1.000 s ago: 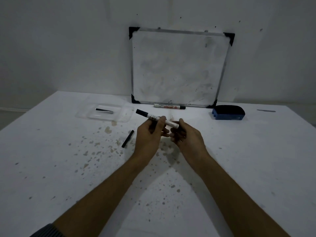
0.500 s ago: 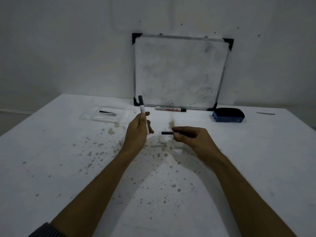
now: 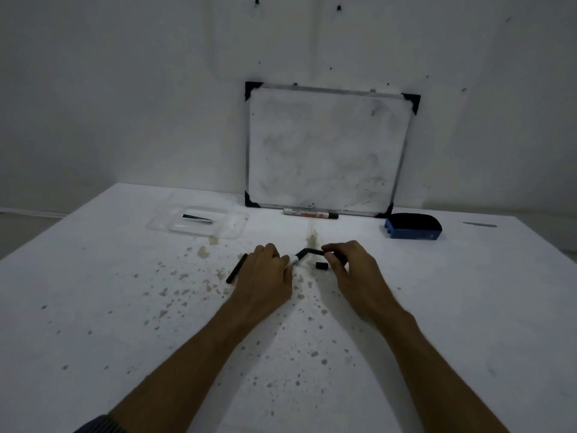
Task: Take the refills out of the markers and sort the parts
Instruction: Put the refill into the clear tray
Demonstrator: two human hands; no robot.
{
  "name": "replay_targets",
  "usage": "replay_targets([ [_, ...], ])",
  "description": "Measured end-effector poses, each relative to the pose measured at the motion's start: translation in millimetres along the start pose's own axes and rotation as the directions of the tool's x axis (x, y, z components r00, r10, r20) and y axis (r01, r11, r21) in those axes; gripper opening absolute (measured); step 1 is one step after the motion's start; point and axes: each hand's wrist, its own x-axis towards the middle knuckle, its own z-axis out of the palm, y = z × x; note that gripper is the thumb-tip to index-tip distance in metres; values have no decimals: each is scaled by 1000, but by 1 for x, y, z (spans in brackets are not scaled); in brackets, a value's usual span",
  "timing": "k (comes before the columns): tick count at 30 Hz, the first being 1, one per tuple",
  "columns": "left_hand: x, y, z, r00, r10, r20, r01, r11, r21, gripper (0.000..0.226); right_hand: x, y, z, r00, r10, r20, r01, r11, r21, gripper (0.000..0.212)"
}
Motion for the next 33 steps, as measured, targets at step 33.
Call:
replay_targets([
  [33,-31,-169,-45,843,-538,14,536,841,73,82,210,-179,181,967,11,255,90,919,-383,19],
])
